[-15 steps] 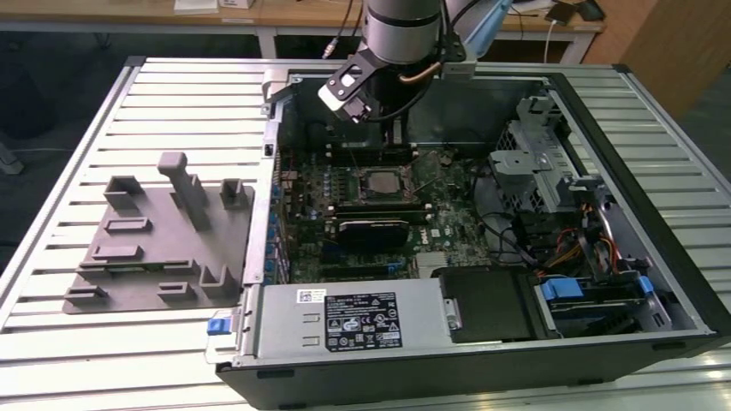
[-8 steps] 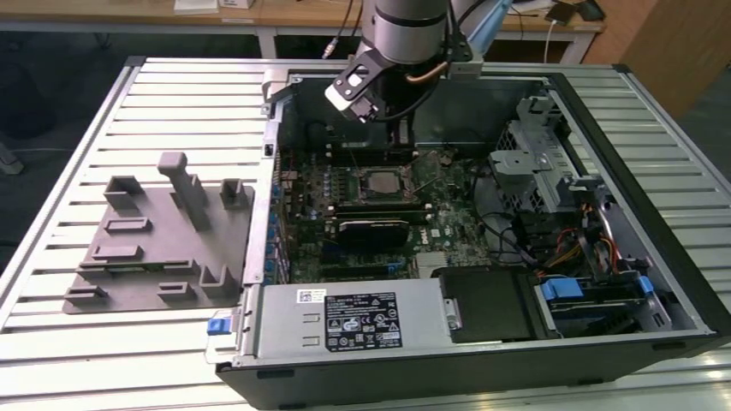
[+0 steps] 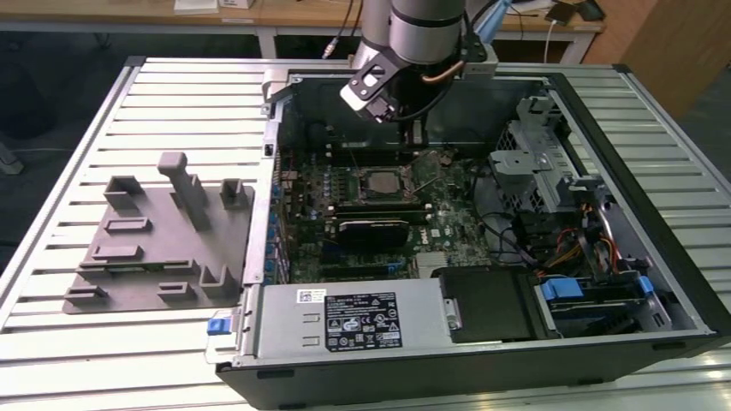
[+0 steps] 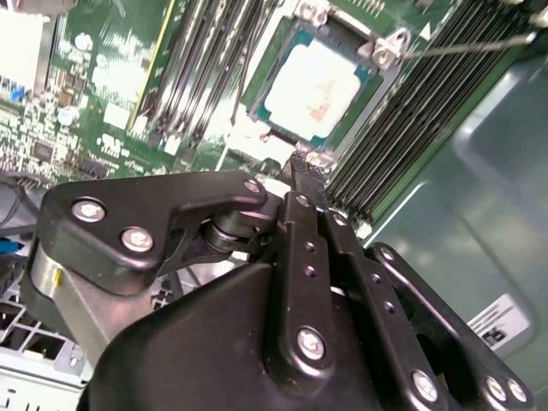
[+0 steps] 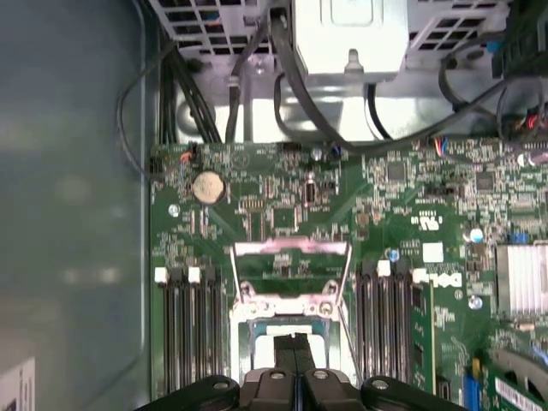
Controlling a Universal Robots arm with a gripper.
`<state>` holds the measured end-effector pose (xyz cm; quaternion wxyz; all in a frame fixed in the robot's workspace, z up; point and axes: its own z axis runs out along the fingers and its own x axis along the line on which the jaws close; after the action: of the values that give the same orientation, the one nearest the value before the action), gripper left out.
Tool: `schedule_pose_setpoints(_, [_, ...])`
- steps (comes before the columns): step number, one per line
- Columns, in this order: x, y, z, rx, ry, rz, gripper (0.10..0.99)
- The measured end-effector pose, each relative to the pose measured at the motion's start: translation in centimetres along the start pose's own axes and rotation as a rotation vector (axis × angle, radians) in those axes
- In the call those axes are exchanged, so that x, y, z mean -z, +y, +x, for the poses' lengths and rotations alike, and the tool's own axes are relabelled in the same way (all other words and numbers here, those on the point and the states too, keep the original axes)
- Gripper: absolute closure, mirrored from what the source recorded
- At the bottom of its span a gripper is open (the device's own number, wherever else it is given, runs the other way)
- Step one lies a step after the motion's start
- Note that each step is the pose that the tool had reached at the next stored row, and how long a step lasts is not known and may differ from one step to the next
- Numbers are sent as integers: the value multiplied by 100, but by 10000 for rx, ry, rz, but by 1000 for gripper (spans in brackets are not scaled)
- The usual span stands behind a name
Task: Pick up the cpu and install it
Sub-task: 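Close the cpu cover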
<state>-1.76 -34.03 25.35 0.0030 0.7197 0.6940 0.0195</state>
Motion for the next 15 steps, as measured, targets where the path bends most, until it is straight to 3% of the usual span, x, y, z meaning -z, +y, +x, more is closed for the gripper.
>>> schedule_pose_setpoints(11, [-7,250,9,0,-2,1,980])
schedule_pose_setpoints(15, [-10,306,11,0,0,0,980])
